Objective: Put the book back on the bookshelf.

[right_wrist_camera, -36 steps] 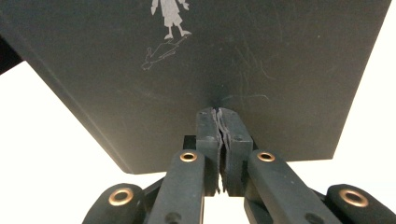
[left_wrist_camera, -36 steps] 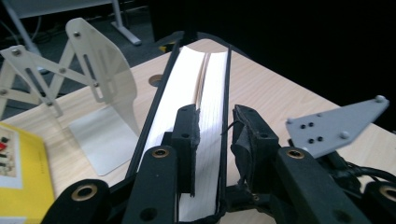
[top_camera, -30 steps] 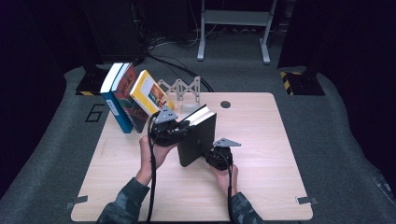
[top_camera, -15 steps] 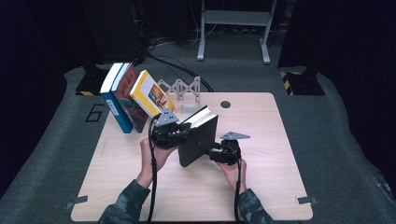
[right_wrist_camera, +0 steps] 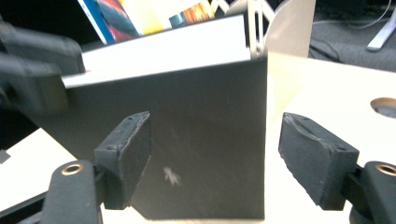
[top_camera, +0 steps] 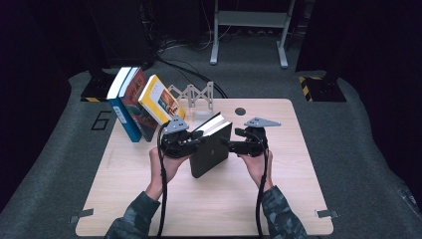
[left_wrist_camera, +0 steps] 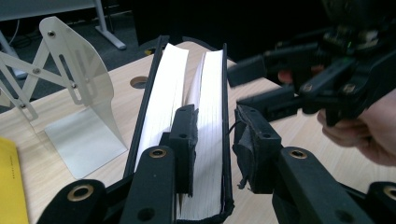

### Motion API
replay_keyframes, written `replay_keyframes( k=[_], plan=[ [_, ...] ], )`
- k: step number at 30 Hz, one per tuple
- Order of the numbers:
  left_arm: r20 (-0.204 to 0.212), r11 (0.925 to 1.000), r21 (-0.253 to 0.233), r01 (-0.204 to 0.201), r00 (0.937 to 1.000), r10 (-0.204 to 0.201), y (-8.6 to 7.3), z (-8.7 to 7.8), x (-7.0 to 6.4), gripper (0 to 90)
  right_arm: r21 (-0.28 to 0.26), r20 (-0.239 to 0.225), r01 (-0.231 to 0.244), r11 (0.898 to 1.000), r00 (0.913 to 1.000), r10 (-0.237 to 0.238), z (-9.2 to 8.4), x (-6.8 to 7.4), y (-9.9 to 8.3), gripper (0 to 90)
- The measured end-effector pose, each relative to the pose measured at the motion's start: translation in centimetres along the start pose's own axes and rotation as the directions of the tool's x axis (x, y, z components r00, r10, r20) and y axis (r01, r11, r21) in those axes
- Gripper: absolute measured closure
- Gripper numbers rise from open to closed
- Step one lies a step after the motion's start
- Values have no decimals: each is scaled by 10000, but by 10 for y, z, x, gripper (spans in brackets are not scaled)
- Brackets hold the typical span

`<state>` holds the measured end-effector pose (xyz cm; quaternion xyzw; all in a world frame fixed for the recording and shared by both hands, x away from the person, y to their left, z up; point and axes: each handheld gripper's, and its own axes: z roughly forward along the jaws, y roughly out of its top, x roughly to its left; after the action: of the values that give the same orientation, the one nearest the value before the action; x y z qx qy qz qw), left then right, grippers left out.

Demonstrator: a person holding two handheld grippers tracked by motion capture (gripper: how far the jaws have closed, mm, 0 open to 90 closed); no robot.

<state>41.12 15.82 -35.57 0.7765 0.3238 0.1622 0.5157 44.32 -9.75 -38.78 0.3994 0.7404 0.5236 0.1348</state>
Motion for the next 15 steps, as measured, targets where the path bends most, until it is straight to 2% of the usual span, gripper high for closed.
replay_keyframes(
  k=[4, 11, 15],
  plan=[
    [52, 9999, -7, 101, 9999, -101, 0, 0, -1, 687, -208, 36, 49, 9998, 10000, -49, -3, 0, 13, 228],
    [119, 9998, -12, 174, 9998, -173, 0, 0, 0, 683, -189, 340, 267, 9995, 9991, -260, 0, 0, 27, 225],
    [121, 9998, -28, 203, 9997, -203, 0, 0, 1, 681, -278, 320, 177, 9995, 9993, -168, 3, 0, 33, 208]
  ],
)
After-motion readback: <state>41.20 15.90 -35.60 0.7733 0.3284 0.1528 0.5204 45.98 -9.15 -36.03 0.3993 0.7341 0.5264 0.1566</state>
